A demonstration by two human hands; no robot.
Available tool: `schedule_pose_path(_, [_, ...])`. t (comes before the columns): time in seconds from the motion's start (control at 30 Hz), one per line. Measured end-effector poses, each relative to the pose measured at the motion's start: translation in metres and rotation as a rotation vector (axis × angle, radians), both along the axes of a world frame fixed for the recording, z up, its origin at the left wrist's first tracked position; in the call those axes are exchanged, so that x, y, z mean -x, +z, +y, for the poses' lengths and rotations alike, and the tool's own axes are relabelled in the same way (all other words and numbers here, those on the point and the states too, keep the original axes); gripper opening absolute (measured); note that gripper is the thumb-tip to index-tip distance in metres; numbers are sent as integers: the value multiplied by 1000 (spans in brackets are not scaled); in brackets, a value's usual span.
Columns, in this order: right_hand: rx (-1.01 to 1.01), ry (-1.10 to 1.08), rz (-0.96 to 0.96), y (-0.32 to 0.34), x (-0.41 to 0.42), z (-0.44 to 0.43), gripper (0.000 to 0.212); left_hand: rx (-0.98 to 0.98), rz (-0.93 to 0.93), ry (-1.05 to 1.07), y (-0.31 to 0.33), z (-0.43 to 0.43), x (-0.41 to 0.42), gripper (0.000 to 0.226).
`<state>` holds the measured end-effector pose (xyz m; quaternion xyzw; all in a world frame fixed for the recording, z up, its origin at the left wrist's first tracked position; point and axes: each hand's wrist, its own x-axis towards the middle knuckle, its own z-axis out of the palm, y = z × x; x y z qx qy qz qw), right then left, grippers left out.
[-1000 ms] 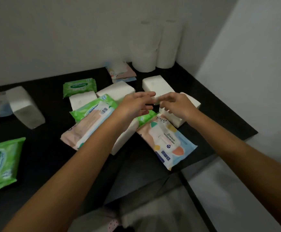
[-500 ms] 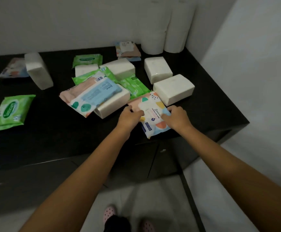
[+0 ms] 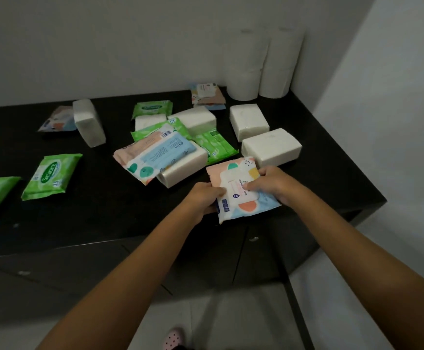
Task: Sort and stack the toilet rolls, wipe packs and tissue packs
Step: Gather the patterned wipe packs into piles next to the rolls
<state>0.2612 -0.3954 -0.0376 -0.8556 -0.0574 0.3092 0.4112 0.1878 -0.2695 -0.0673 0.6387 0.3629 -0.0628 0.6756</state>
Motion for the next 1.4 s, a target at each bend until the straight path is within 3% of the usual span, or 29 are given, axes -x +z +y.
schedule_pose_path(0.27, [-38, 59, -147, 54, -27, 7, 65, 22, -228, -24, 51, 13, -14, 31])
schedule_pose_path(0.63, [-417, -92, -159, 85, -62, 99, 48, -26, -412, -4, 96, 112, -64, 30])
schedule_pose_path(0.8, [-533, -146, -131, 93, -96, 161, 51, -31, -426, -20, 103, 181, -100, 31])
schedule_pose_path(1.03, [-564, -169, -102, 92, -138, 230, 52, -41, -430, -15, 101, 252, -143, 37])
schedule_pose_path(1.33, [-553, -102, -62, 83, -188, 270, 24, 86, -410, 65, 88, 290, -189, 36])
schedule_pose_path(1.4, [-509, -98, -79, 79, -205, 272, 29, 96, -399, 75, 85, 290, -203, 37])
